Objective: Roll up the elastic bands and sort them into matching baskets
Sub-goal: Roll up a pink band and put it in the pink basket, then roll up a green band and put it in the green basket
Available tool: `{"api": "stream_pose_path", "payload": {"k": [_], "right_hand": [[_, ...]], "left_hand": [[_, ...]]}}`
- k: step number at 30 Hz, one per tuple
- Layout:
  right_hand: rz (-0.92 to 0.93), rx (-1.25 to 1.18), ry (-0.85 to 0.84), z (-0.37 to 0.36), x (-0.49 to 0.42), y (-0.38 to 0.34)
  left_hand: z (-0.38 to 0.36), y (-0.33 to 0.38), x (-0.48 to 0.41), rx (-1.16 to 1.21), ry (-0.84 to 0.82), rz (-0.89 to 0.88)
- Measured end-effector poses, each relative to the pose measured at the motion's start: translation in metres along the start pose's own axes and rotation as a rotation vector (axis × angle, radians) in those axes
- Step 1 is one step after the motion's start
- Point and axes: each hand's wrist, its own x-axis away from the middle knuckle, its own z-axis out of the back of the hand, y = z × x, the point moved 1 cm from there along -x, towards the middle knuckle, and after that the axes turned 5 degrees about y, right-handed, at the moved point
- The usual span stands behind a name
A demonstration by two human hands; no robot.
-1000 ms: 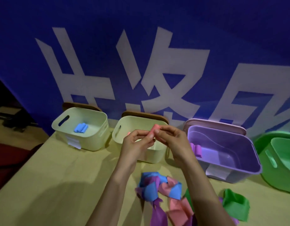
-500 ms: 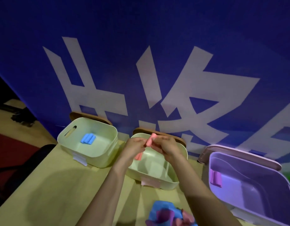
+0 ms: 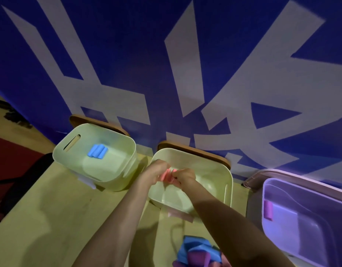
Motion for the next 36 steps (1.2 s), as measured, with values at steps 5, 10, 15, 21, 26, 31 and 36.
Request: {"api": "stream_pose_path", "payload": {"k": [5,10,15,21,26,31,36], "right_hand": [[0.104,0.277,0.136,-0.008,-0.012,0.002],[0.151,0.320,0.150,-0.008,-0.005,-0.001],[0.220,0.331,0.111,-0.009,-0.005,0.000],[0.168,0.321,-0.043,0.009,0.005,-0.009],[0.153,0.125,-0.117,0.036,0.033,-0.011],[0.381,-0.062,-0.139,0.095,0.095,-0.021],[0.694,-0.181,-0.037,0.179,0.178,-0.009]], "left_hand": [[-0.002,-0.003,-0.008,0.031,-0.017,0.002],[-0.004,-0.005,-0.007,0.068,-0.061,0.028],[-0.003,-0.005,-0.007,0.121,-0.051,0.040],[-0.004,-0.004,-0.003,0.054,-0.048,0.019],[0.003,0.002,0.025,0.077,-0.061,-0.054],[0.011,0.011,0.091,0.097,-0.078,-0.254],[-0.005,0.023,0.194,0.175,-0.109,-0.568]]}}
